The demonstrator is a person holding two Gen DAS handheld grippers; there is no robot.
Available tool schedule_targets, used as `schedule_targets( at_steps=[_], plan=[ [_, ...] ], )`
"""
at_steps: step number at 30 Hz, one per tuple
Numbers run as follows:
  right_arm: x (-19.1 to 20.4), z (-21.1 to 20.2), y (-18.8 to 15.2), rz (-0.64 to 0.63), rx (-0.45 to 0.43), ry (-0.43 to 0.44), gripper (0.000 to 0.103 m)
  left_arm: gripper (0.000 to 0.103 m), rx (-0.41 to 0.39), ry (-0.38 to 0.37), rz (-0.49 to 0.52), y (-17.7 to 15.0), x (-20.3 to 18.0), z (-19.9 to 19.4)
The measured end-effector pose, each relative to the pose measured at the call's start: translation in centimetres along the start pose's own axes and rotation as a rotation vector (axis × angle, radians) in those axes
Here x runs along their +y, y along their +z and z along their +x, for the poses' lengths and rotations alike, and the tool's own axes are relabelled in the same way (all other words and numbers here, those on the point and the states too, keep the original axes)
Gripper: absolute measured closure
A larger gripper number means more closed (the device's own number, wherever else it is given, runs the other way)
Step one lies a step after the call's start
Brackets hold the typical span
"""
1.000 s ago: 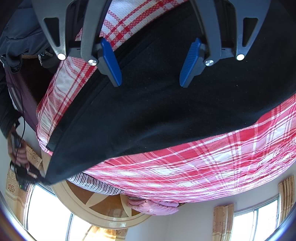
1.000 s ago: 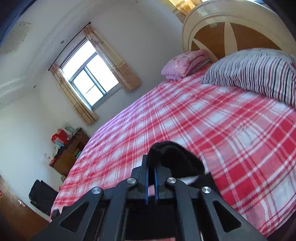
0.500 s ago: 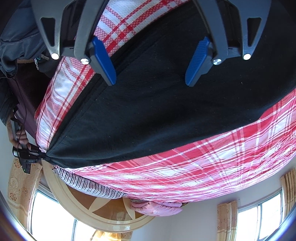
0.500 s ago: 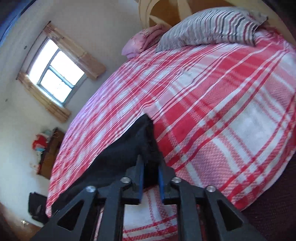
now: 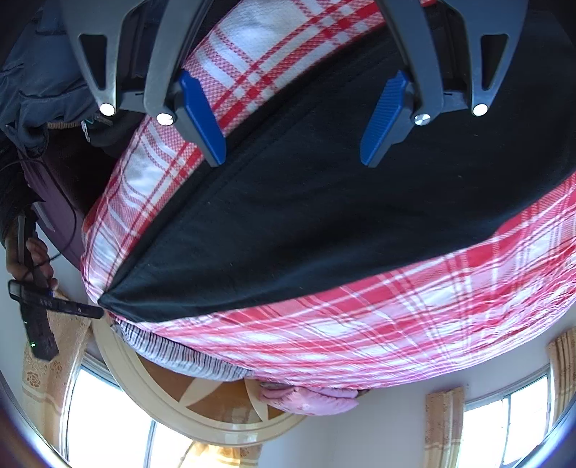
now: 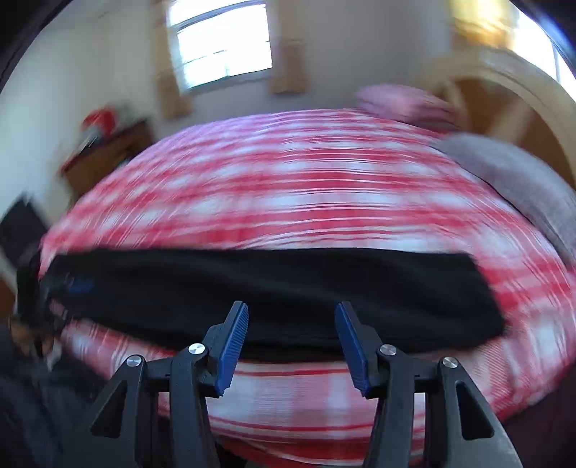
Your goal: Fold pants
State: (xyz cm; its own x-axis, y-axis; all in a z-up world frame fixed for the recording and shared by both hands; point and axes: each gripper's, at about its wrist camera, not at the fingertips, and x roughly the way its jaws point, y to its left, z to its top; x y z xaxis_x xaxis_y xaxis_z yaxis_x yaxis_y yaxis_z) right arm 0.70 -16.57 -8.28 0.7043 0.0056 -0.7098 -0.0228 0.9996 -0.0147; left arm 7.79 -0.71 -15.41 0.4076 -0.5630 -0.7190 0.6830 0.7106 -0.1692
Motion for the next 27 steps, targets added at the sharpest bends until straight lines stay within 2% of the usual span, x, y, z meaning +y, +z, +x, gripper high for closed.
schedule_targets(
  at_steps=[2,5,7,12,14,16,18,19,25,27],
  plan=[
    [5.3,1.9,-0.5,-0.184,0.043,0.046,0.05,0.023,0.009,0.0,0.0,-0.2,0.0,0.3],
    [9.7,4.7,-1.5,-0.336,0.119,0.068,0.05,0.023,0.008,-0.002,-0.018,-0.4,0.5,0.2],
    [11.8,6.0,-2.1,-0.415,0.153,0.05,0.05,0.023,0.002,0.0,-0.031,-0.3,0.8,0.0],
    [13.0,8.4,-2.8,-0.491,0.186,-0.002,0.052,0.023,-0.005,0.002,-0.059,-0.3,1.5,-0.3],
    [13.2,9.1,-3.1,-0.527,0.199,-0.03,0.062,0.023,-0.003,0.0,-0.063,-0.3,1.6,-0.2],
    [13.3,8.9,-3.2,-0.549,0.189,-0.038,0.067,0.023,-0.002,0.001,-0.063,-0.4,1.6,-0.1],
    [13.3,8.5,-3.1,-0.555,0.179,-0.045,0.082,0.023,-0.001,0.0,-0.062,-0.4,1.6,-0.1],
    [13.4,8.4,-3.0,-0.557,0.174,-0.055,0.098,0.023,0.0,0.0,-0.063,-0.4,1.6,0.0],
    [14.3,6.2,-3.6,-0.627,0.146,-0.041,0.1,0.023,-0.006,-0.005,-0.071,-0.4,2.0,-0.5],
    [14.3,6.5,-4.2,-0.646,0.166,-0.056,0.1,0.023,-0.006,-0.018,-0.093,-0.4,2.5,-0.5]
  ],
)
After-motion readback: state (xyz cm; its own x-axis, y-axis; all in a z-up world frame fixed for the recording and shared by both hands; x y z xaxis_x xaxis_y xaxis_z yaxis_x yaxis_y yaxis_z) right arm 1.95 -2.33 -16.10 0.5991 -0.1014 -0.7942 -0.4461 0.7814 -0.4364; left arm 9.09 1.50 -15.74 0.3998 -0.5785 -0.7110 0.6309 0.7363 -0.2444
